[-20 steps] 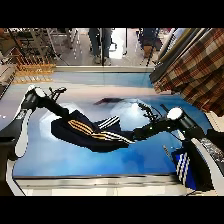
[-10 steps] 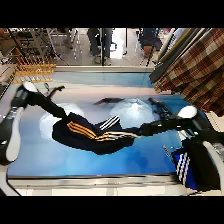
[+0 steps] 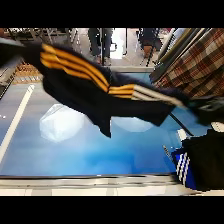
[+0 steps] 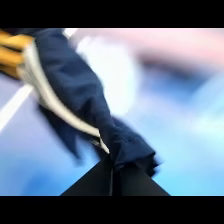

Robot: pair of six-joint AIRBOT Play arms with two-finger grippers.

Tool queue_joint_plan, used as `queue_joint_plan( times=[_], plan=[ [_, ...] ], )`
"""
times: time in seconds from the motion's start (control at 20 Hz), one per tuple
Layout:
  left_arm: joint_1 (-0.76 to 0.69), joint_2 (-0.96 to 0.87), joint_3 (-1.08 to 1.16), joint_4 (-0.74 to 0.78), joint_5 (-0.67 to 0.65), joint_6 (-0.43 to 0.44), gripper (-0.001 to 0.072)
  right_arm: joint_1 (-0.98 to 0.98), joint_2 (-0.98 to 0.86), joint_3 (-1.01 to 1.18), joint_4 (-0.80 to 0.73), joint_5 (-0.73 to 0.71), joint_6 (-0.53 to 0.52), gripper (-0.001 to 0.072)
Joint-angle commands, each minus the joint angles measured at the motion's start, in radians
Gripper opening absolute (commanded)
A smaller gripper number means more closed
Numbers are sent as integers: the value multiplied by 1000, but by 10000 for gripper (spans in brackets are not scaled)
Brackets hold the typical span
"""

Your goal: Fold the clothes and pants, and hang the long-sleeved shirts on hangers.

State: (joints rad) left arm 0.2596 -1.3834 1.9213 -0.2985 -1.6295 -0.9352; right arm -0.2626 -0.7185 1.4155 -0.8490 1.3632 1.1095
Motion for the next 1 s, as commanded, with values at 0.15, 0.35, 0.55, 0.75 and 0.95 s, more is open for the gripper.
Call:
queue_joint_plan(
  times=[0.15, 0.35, 0.55, 0.75, 0.95],
  plan=[
    [58, 317, 0, -124, 146, -4, 6, -61, 82, 356, -185, -23, -13, 12],
    [66, 363, 0, 288, 246, -109, 7, -60, -31, 511, -169, -21, -50, 12],
    [-33, 272, -154, 645, 247, -211, 7, -56, -278, 536, 102, 129, -47, 15],
    [-261, 161, -576, 879, 537, -188, 7, 120, -595, 288, 76, 183, -31, 16],
    [-314, -84, -723, 859, 997, -228, 8, 229, -924, 144, -75, -315, 118, 15]
  ],
)
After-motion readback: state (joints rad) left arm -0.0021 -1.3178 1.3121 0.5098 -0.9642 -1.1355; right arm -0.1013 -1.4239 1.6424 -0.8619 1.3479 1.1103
